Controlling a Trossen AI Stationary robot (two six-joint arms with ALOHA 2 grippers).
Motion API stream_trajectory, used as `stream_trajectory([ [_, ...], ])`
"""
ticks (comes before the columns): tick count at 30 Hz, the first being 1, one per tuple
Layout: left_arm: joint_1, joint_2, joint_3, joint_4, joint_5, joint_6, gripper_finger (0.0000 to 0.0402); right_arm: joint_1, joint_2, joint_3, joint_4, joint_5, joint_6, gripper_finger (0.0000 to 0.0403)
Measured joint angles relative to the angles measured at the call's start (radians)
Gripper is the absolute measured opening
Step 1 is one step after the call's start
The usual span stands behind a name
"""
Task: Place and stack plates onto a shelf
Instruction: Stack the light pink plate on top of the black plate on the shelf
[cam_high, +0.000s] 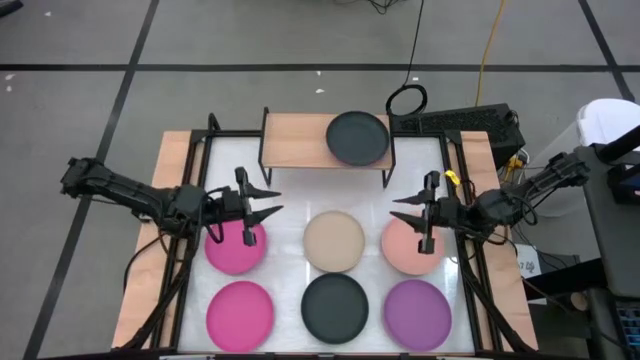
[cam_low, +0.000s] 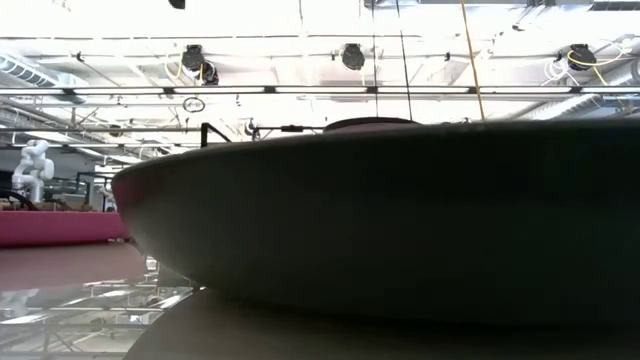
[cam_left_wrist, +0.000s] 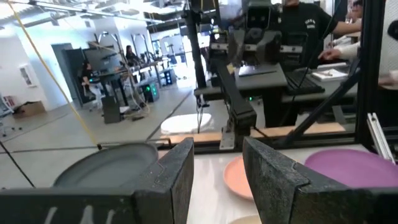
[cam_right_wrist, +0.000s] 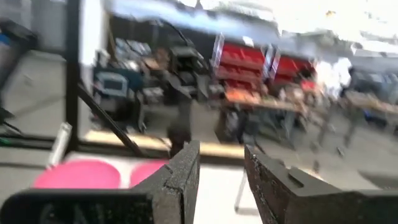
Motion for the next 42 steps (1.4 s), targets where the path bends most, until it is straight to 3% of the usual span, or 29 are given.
stream_trajectory([
  [11, 0.0, 0.001, -0.038, 0.057, 0.0, -0.006, 0.0145, -0.05, 0.231, 0.231, -0.577, 0.012, 0.257, 0.0112],
  [15, 0.0, 0.001, -0.038, 0.046, 0.0, -0.03, 0.0145, -0.051, 0.313, 0.233, -0.703, -0.133, 0.39, 0.0112],
  [20, 0.0, 0.001, -0.038, 0.032, 0.0, -0.043, 0.0145, -0.05, 0.406, 0.202, -0.744, -0.345, 0.554, 0.0112],
  [25, 0.0, 0.001, -0.038, 0.032, 0.0, -0.044, 0.0145, -0.043, 0.474, 0.13, -0.749, -0.429, 0.673, 0.0112],
  [34, 0.0, 0.001, -0.038, 0.027, 0.0, -0.046, 0.0145, -0.043, 0.534, 0.017, -0.748, -0.455, 0.9, 0.0112],
  [42, 0.0, 0.007, -0.038, 0.027, 0.0, -0.052, 0.0145, -0.043, 0.608, 0.0, -0.665, -0.457, 0.925, 0.0112],
])
